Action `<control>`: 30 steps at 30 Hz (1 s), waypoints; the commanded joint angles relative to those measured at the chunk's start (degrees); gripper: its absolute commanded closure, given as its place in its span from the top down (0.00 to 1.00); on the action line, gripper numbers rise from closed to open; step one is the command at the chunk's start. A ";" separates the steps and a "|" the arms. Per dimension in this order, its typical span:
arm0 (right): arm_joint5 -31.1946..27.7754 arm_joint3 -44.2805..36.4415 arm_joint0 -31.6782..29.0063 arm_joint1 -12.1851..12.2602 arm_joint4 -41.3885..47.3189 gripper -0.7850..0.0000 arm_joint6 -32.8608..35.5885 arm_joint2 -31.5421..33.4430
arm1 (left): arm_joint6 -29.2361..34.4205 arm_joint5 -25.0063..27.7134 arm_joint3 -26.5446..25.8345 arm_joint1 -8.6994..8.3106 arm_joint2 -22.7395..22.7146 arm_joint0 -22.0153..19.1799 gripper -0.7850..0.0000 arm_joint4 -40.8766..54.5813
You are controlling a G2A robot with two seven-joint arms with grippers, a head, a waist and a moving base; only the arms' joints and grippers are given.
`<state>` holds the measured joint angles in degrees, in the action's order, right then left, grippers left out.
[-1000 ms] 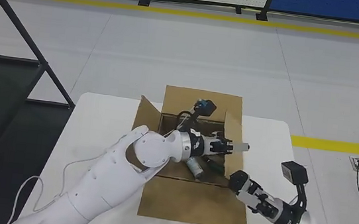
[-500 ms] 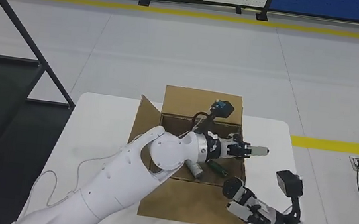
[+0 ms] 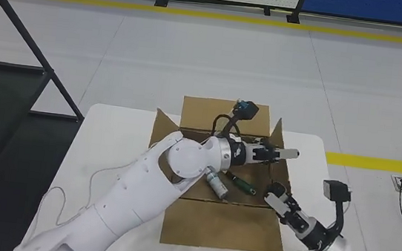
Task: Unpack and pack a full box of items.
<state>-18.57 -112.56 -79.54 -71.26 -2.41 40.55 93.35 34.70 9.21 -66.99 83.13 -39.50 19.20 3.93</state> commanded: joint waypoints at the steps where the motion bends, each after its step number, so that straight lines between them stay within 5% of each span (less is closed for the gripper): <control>1: 0.70 0.02 -0.12 0.08 0.02 1.00 -1.13 0.37 | 0.24 -0.07 -1.57 -0.74 -1.92 1.15 1.00 -1.47; 8: 3.75 -0.80 -2.59 0.40 -0.45 1.00 -3.56 1.58 | 3.96 -2.55 -13.12 -5.01 -11.73 7.98 1.00 -11.70; 18: 14.89 -2.41 -1.92 0.59 -4.84 1.00 -9.69 1.54 | 12.82 -5.00 -31.52 -10.31 -27.42 24.27 1.00 -20.12; 30: 24.71 8.07 8.55 1.11 -3.22 1.00 -5.99 -0.10 | 15.14 -3.64 -37.43 -12.68 -37.12 34.77 1.00 -19.18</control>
<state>5.55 -105.44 -71.78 -70.19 -5.55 34.36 93.43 49.87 5.53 -104.32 70.56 -76.17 53.46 -15.51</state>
